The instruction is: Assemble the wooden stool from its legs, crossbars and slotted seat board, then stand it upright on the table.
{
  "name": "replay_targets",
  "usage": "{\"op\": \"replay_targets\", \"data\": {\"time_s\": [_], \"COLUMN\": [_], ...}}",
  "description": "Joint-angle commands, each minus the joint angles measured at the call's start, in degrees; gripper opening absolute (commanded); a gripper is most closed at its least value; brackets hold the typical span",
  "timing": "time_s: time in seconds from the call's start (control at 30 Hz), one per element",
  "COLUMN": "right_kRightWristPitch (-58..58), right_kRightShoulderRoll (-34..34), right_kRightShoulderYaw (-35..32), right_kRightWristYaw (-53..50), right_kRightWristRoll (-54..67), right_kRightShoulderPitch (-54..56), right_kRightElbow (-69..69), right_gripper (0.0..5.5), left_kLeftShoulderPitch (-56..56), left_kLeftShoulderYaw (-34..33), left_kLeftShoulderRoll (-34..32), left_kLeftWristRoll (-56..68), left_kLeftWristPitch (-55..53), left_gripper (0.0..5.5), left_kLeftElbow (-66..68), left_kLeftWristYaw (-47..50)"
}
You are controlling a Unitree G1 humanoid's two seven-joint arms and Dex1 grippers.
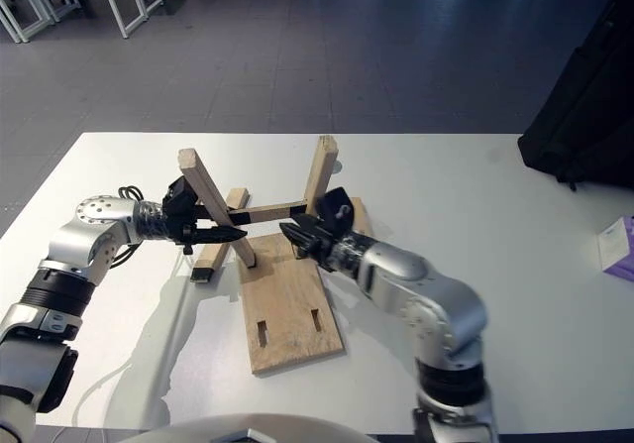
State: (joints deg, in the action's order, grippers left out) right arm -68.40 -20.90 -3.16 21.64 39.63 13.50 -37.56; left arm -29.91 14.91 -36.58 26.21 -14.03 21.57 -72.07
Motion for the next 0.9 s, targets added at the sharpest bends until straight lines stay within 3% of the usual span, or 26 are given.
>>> {"op": "replay_targets", "data": {"time_s": [0.03, 0.13, 0.2, 0.3, 0.37, 0.43, 0.5, 0.67, 0.77, 0.83, 0.9], "right_kRightWristPitch": [-1.08, 9.84, 14.42, 16.06, 14.47, 12.64, 11.29, 9.74, 5.04, 3.50, 2.85], "right_kRightShoulderRoll": [-13.25, -18.33, -15.80, -5.45, 7.95, 17.12, 19.57, 11.24, -3.59, -16.16, -22.03], "right_kRightShoulderYaw": [-8.98, -2.00, 3.35, 13.94, 23.28, 26.49, 25.68, 18.47, 12.30, 12.16, 13.89], "right_kRightWristYaw": [4.93, -5.70, -10.60, -12.93, -12.90, -13.75, -13.83, -11.22, -3.51, 5.81, 12.76], "right_kRightWristRoll": [-0.13, -18.43, -25.04, -28.26, -24.12, -19.68, -18.74, -19.85, -17.59, -14.95, -11.24], "right_kRightShoulderPitch": [2.16, 4.41, 7.41, 11.25, 11.13, 9.54, 8.83, 8.28, -0.05, -6.56, -9.06], "right_kRightElbow": [5.65, 17.41, 22.01, 21.52, 16.34, 11.48, 9.55, 10.07, 4.75, 0.77, -2.64], "right_gripper": [1.36, 1.36, 1.36, 1.36, 1.36, 1.36, 1.36, 1.36, 1.36, 1.36, 1.36], "left_kLeftShoulderPitch": [6.54, 5.65, 5.18, 4.78, 4.27, 2.41, 1.47, 0.76, -0.69, -1.57, -2.92], "left_kLeftShoulderYaw": [9.03, 9.06, 9.25, 9.45, 10.13, 11.38, 12.22, 11.94, 10.80, 9.93, 8.66], "left_kLeftShoulderRoll": [-2.93, -1.74, -1.31, -0.86, -0.32, 1.16, 2.42, 5.14, 6.29, 6.55, 7.05], "left_kLeftWristRoll": [-15.01, -14.58, -13.96, -13.12, -13.36, -14.20, -14.57, -14.85, -14.15, -12.99, -11.41], "left_kLeftWristPitch": [3.61, 8.43, 10.02, 10.52, 10.88, 11.63, 12.20, 17.31, 19.71, 19.68, 19.90], "left_gripper": [2.03, 2.03, 2.03, 2.03, 2.03, 2.03, 2.03, 2.03, 2.03, 2.03, 2.03], "left_kLeftElbow": [7.62, 10.42, 11.16, 10.82, 10.96, 12.57, 13.69, 17.15, 19.94, 20.47, 21.15], "left_kLeftWristYaw": [0.69, -1.02, -1.62, -2.08, -2.40, -2.98, -3.17, -2.68, -2.68, -2.86, -3.47]}}
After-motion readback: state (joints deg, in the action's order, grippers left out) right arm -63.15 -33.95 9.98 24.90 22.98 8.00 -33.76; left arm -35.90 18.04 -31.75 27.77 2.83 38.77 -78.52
